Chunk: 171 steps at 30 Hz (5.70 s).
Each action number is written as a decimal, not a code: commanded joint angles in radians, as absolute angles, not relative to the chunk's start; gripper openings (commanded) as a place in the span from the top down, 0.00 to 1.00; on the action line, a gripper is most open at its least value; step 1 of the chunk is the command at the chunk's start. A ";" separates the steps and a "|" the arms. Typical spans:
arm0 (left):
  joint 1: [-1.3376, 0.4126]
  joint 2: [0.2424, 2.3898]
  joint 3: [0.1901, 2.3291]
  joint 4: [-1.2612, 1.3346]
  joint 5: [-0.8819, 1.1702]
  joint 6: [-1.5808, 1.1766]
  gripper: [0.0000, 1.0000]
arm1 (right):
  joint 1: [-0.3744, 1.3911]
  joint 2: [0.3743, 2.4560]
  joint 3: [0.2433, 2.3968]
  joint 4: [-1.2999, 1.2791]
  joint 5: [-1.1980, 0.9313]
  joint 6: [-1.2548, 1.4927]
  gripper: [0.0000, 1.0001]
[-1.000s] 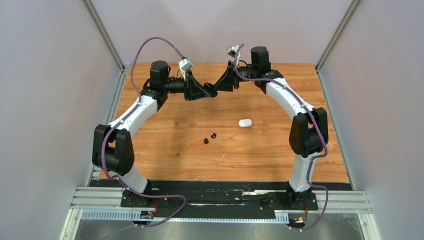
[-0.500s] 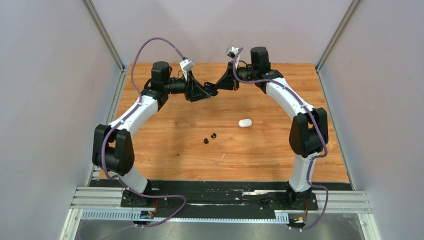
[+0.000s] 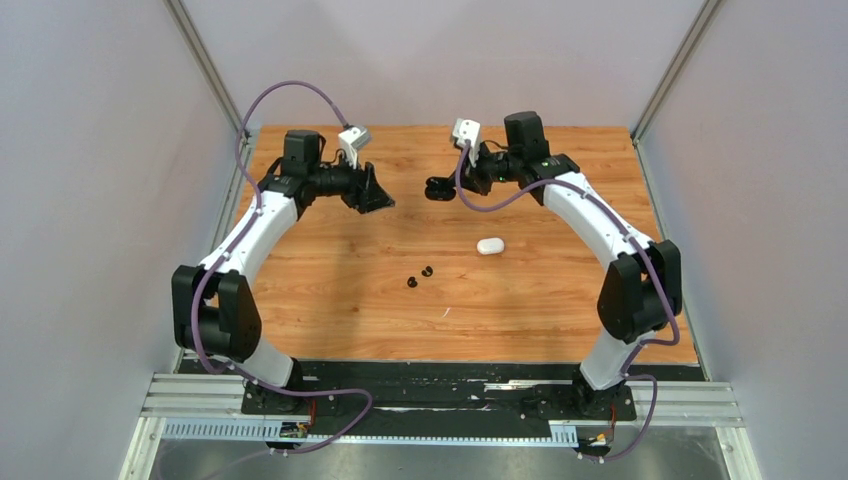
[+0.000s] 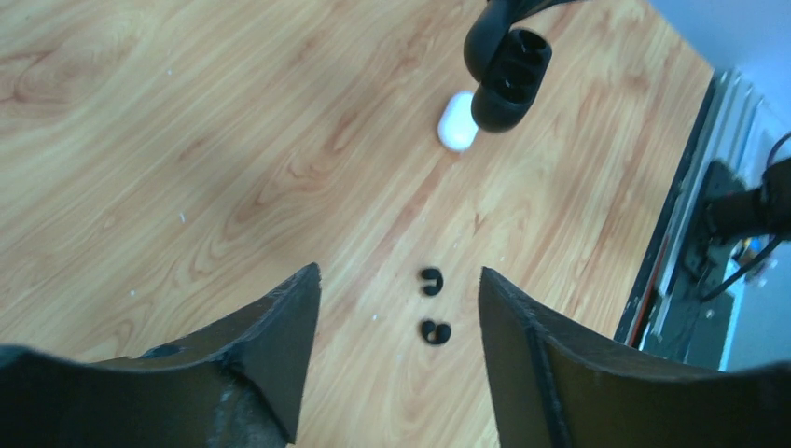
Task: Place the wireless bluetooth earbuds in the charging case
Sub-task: Open the charging case, then adjust the earbud at the center of the board.
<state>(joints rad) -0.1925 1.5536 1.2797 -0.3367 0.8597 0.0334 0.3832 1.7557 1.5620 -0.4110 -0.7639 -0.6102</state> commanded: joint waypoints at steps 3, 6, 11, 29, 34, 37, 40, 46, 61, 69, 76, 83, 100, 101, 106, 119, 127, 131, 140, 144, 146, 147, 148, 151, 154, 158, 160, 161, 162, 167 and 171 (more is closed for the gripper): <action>-0.209 1.442 1.178 -0.439 0.864 0.286 0.36 | 0.421 1.600 1.406 -0.428 -0.547 -0.743 1.00; -0.255 1.425 1.156 -0.490 0.803 0.374 0.41 | 0.407 1.553 1.355 -0.428 -0.521 -0.692 1.00; -0.363 1.379 1.064 -0.510 0.768 0.418 0.45 | 0.385 1.482 1.292 -0.430 -0.461 -0.628 1.00; -0.523 1.507 1.045 -0.275 0.710 0.171 0.67 | 0.197 1.291 1.231 -0.534 -0.410 -0.457 1.00; -0.553 1.577 1.064 -0.207 0.796 0.070 0.75 | 0.157 1.314 1.244 -0.530 -0.376 -0.489 1.00; -0.571 1.595 1.053 -0.157 0.733 -0.009 0.74 | 0.130 1.311 1.259 -0.530 -0.368 -0.507 1.00; -0.577 1.642 1.114 -0.228 0.741 0.070 0.73 | 0.117 1.298 1.251 -0.506 -0.394 -0.511 1.00; -0.586 1.833 1.292 -0.454 0.778 0.057 0.69 | 0.104 1.287 1.264 -0.521 -0.463 -0.487 1.00; -0.588 1.923 1.359 -0.639 0.658 0.057 0.58 | 0.052 1.314 1.294 -0.510 -0.498 -0.430 1.00; -0.588 1.986 1.423 -0.639 0.584 0.075 0.55 | 0.037 1.300 1.277 -0.506 -0.505 -0.410 1.00; -0.588 2.019 1.452 -0.644 0.578 0.071 0.54 | 0.031 1.298 1.266 -0.506 -0.514 -0.406 1.00; -0.588 2.031 1.456 -0.655 0.576 0.071 0.54 | 0.022 1.303 1.267 -0.506 -0.519 -0.408 1.00; -0.588 2.046 1.479 -0.684 0.504 0.125 0.50 | 0.012 1.303 1.262 -0.501 -0.534 -0.401 1.00; -0.588 2.047 1.479 -0.685 0.499 0.128 0.51 | 0.012 1.304 1.262 -0.500 -0.536 -0.400 1.00; -0.588 2.056 1.491 -0.690 0.490 0.139 0.52 | 0.011 1.298 1.259 -0.499 -0.541 -0.395 1.00; -0.588 2.043 1.522 -0.695 0.447 0.162 0.81 | 0.009 1.291 1.255 -0.499 -0.548 -0.395 1.00; -0.589 2.015 1.531 -0.684 0.378 0.178 0.73 | 0.009 1.290 1.252 -0.499 -0.552 -0.393 1.00; -0.589 1.965 1.507 -0.667 0.492 0.178 0.73 | 0.008 1.290 1.248 -0.497 -0.555 -0.391 1.00; -0.610 2.005 1.465 -0.693 0.634 0.139 0.73 | 0.009 1.290 1.253 -0.499 -0.561 -0.388 1.00; -0.614 2.019 1.463 -0.701 0.567 0.144 0.70 | 0.009 1.287 1.253 -0.499 -0.563 -0.386 1.00; -0.614 2.018 1.466 -0.697 0.532 0.146 0.68 | 0.009 1.287 1.252 -0.499 -0.564 -0.385 1.00; -0.614 2.021 1.472 -0.697 0.514 0.150 0.68 | 0.009 1.285 1.251 -0.499 -0.566 -0.384 1.00; -0.614 2.023 1.475 -0.699 0.507 0.152 0.67 | 0.009 1.285 1.250 -0.499 -0.565 -0.383 1.00; -0.614 2.037 1.486 -0.707 0.493 0.163 0.67 | 0.009 1.283 1.248 -0.499 -0.568 -0.382 1.00; -0.614 2.049 1.485 -0.712 0.492 0.167 0.66 | 0.009 1.285 1.250 -0.499 -0.568 -0.383 1.00; -0.614 2.054 1.485 -0.704 0.479 0.168 0.63 | 0.008 1.286 1.252 -0.498 -0.569 -0.383 1.00; -0.614 2.057 1.494 -0.705 0.466 0.170 0.63 | 0.009 1.286 1.250 -0.497 -0.570 -0.383 1.00; -0.614 2.059 1.498 -0.707 0.458 0.176 0.62 | 0.009 1.287 1.249 -0.498 -0.572 -0.383 1.00; -0.614 2.062 1.504 -0.711 0.457 0.178 0.62 | 0.009 1.287 1.248 -0.498 -0.572 -0.383 1.00; -0.614 2.068 1.512 -0.718 0.448 0.193 0.59 | 0.009 1.281 1.247 -0.497 -0.574 -0.383 1.00; -0.617 2.070 1.509 -0.720 0.449 0.201 0.59 | 0.009 1.276 1.241 -0.498 -0.577 -0.382 1.00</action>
